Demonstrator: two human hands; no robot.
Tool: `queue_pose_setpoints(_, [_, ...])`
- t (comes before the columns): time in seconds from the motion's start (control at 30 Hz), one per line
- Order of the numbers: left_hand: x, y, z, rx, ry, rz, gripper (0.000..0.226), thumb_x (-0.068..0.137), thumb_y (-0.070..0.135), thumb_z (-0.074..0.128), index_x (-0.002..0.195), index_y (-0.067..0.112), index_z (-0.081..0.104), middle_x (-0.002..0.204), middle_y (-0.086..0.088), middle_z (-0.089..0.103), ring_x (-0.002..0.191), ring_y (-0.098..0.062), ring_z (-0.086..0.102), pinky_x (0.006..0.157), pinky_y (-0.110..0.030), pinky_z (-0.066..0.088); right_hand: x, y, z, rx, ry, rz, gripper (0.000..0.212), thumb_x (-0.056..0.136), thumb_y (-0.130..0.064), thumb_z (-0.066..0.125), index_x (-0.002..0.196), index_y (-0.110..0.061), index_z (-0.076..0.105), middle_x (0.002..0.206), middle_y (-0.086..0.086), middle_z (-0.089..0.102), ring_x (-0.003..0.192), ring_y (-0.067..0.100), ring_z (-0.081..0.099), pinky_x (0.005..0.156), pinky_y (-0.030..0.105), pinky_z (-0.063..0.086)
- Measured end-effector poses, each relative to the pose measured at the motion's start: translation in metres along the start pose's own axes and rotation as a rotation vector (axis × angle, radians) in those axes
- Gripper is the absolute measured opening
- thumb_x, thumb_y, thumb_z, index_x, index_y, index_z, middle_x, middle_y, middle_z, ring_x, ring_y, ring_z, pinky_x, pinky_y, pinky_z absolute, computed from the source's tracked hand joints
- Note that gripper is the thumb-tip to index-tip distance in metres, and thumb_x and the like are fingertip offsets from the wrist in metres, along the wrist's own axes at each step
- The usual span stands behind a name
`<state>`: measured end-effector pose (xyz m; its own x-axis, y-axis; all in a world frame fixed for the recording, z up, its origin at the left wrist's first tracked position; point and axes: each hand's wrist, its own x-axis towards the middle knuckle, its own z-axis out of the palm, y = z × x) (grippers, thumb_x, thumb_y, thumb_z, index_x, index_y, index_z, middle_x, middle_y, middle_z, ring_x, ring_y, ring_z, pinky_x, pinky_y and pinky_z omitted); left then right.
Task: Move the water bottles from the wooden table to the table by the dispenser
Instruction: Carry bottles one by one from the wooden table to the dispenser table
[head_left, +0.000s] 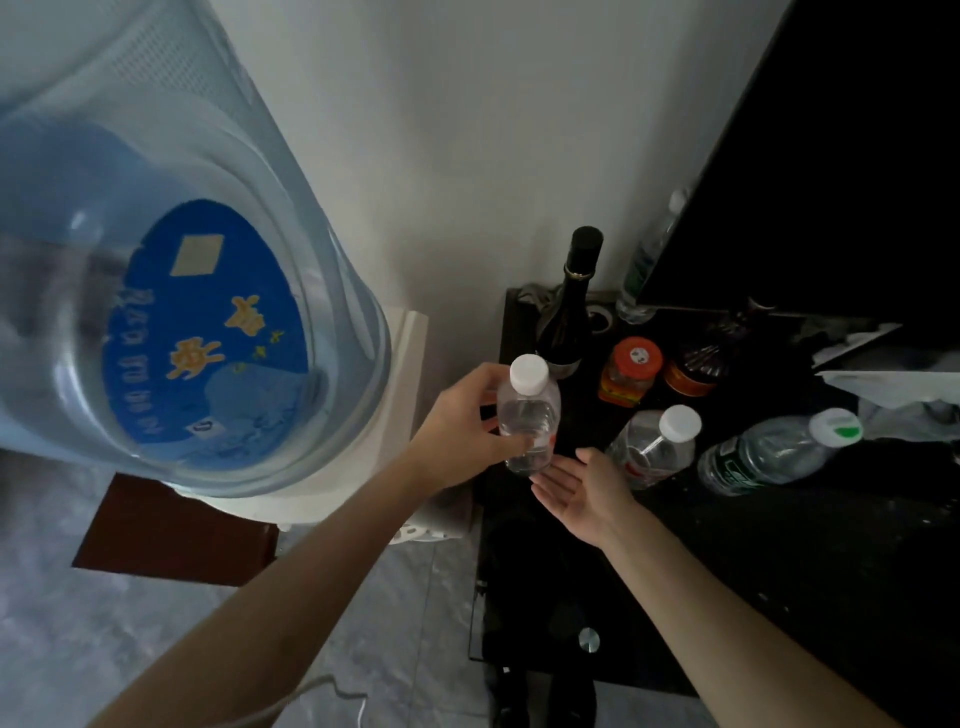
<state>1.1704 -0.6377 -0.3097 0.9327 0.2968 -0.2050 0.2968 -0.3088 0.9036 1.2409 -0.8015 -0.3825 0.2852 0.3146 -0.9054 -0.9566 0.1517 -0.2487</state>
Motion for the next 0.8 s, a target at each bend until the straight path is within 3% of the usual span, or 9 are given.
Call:
queue_pose_setpoints(0.2, [0.007,-0.015,0.015,0.048,-0.028,0.008,0.062,0.077,0.012,0.086,0.128,0.028,0.053,0.12,0.016,0.065,0.114,0.005,0.062,0.093,-0.014,0.053,0.02,0.005,-0.009,0.004,0.066,-0.019,0.047,0.106,-0.029,0.034,0.134,0.004,0.051,0.14,0.022,0.054,0.133,0.033,0.049,0.103,0.042,0.042])
queue_pose_setpoints(0.33, [0.007,-0.018,0.026,0.075,-0.053,0.026,0.066,0.076,0.016,0.088,0.132,0.019,0.053,0.126,0.007,0.064,0.12,-0.007,0.062,0.101,-0.029,0.055,0.022,0.008,-0.013,0.015,0.084,-0.038,0.044,0.105,-0.027,0.036,0.132,0.003,0.052,0.14,0.022,0.054,0.134,0.032,0.048,0.107,0.044,0.04])
queue_pose_setpoints(0.5, [0.007,-0.022,0.033,0.11,-0.033,0.048,0.07,0.073,0.019,0.091,0.132,0.017,0.053,0.126,0.005,0.065,0.119,-0.011,0.063,0.101,-0.037,0.056,0.022,0.005,-0.015,0.018,0.092,-0.048,0.043,0.104,-0.024,0.039,0.134,0.004,0.05,0.14,0.022,0.052,0.135,0.032,0.047,0.111,0.046,0.038])
queue_pose_setpoints(0.67, [0.009,-0.026,0.039,0.144,-0.041,0.046,0.069,0.07,0.028,0.085,0.129,0.015,0.054,0.122,0.005,0.064,0.116,-0.009,0.063,0.098,-0.035,0.057,0.024,0.006,-0.021,0.014,0.085,-0.051,0.041,0.104,-0.024,0.04,0.128,0.006,0.054,0.136,0.024,0.054,0.131,0.033,0.05,0.099,0.043,0.044])
queue_pose_setpoints(0.8, [0.009,-0.029,0.043,0.139,-0.043,-0.001,0.067,0.077,0.014,0.084,0.136,0.019,0.051,0.129,0.008,0.061,0.122,-0.008,0.059,0.107,-0.036,0.052,0.013,0.007,-0.024,-0.001,0.069,-0.036,0.036,0.103,-0.022,0.041,0.121,0.005,0.057,0.131,0.024,0.057,0.127,0.034,0.053,0.097,0.043,0.044])
